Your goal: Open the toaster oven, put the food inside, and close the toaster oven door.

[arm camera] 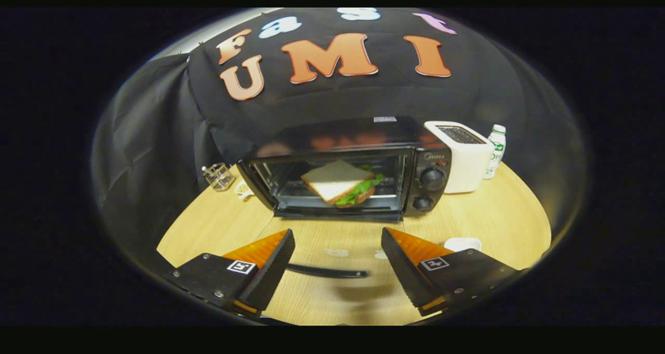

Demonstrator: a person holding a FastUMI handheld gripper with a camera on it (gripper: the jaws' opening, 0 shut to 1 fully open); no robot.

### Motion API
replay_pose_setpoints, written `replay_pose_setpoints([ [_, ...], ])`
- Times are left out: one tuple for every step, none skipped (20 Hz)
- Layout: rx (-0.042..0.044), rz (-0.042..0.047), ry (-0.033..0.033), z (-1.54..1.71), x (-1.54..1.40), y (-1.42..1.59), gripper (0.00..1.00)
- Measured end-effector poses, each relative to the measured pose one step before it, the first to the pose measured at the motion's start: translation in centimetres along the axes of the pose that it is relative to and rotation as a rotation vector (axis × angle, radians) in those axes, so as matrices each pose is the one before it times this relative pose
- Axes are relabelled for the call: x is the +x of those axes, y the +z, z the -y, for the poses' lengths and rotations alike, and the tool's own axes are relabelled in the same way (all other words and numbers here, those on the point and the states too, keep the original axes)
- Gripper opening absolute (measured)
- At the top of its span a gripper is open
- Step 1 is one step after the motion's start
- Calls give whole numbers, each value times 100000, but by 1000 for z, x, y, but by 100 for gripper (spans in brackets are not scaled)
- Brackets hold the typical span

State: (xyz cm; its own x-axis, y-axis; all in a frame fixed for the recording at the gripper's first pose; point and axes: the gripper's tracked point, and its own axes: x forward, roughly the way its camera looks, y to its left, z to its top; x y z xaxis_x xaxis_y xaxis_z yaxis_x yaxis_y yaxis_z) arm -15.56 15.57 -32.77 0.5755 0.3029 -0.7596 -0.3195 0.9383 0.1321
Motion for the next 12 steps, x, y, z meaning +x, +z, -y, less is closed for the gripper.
replay_pose_setpoints([
  [58,-3437,78,-94,-270,-1358,99],
  [271,-3267,688,-334,-317,-1325,99],
  [-646,-1845,1032,-473,-166,-998,99],
  [-1578,-1248,236,-321,-22,-764,99],
  [-2388,-952,392,-211,35,-584,99],
  [-2352,-1887,-768,-38,85,-751,99],
  [-984,-2136,-311,-442,146,-915,99],
  [245,-1359,74,-148,368,-639,99],
  [576,-1543,454,-213,593,-500,99],
  [768,-2096,-603,1,623,-490,99],
  [1172,-2328,-964,96,580,-600,99],
  [1438,-2127,-493,-60,429,-655,99],
])
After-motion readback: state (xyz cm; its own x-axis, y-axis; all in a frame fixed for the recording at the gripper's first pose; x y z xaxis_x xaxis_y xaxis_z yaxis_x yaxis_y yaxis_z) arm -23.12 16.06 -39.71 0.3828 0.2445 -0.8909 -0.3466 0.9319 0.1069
